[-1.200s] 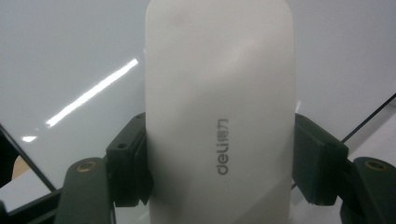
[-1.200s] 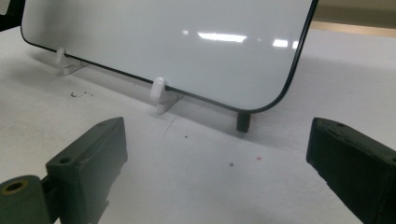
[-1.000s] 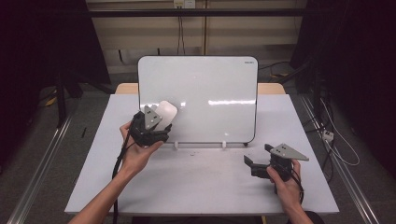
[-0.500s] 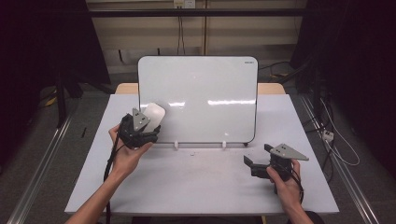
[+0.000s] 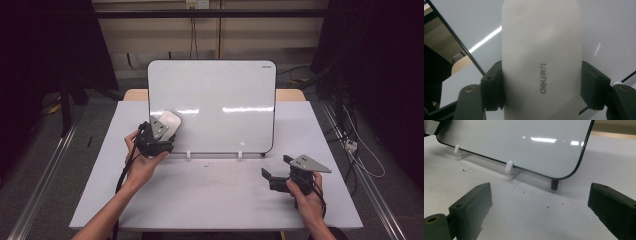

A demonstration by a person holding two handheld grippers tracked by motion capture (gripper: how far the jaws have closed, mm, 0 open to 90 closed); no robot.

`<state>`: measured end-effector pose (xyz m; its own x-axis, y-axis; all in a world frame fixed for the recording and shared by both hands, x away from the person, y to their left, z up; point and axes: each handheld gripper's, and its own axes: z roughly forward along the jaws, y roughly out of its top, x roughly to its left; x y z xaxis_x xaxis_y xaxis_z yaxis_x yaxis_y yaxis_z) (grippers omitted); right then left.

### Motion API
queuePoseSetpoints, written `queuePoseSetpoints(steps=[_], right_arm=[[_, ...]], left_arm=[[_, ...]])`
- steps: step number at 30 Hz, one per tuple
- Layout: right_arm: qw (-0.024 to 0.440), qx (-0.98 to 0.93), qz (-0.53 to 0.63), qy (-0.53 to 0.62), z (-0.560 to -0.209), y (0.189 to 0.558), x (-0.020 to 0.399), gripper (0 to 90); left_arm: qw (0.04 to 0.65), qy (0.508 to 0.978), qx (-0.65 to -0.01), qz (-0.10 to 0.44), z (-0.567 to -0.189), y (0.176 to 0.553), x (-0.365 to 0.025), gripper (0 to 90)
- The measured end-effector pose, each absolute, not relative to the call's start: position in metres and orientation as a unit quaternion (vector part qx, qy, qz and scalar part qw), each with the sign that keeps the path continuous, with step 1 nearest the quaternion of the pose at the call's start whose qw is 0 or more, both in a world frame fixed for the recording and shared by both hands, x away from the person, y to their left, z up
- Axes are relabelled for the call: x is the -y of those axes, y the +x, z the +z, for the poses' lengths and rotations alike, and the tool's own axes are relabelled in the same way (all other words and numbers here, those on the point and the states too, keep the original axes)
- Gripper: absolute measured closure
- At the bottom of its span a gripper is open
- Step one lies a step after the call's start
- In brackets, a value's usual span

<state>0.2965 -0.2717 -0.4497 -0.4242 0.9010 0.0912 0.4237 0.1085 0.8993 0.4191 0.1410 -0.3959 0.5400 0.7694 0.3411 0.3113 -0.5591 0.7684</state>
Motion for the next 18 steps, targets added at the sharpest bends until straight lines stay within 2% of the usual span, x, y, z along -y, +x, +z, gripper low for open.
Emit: queuePoseSetpoints(steps=[9,18], right_arm=[[0.25,-0.702,0.472,0.471,-0.45,0.2968,0.2707,5.4],[0.246,-0.7,0.476,0.472,-0.4511,0.2982,0.2721,5.4]], left_arm=[[0.311,0.814,-0.331,0.362,-0.4036,0.4233,-0.1337,30.8],[0.317,0.815,-0.337,0.35,-0.4032,0.4243,-0.1359,30.0]])
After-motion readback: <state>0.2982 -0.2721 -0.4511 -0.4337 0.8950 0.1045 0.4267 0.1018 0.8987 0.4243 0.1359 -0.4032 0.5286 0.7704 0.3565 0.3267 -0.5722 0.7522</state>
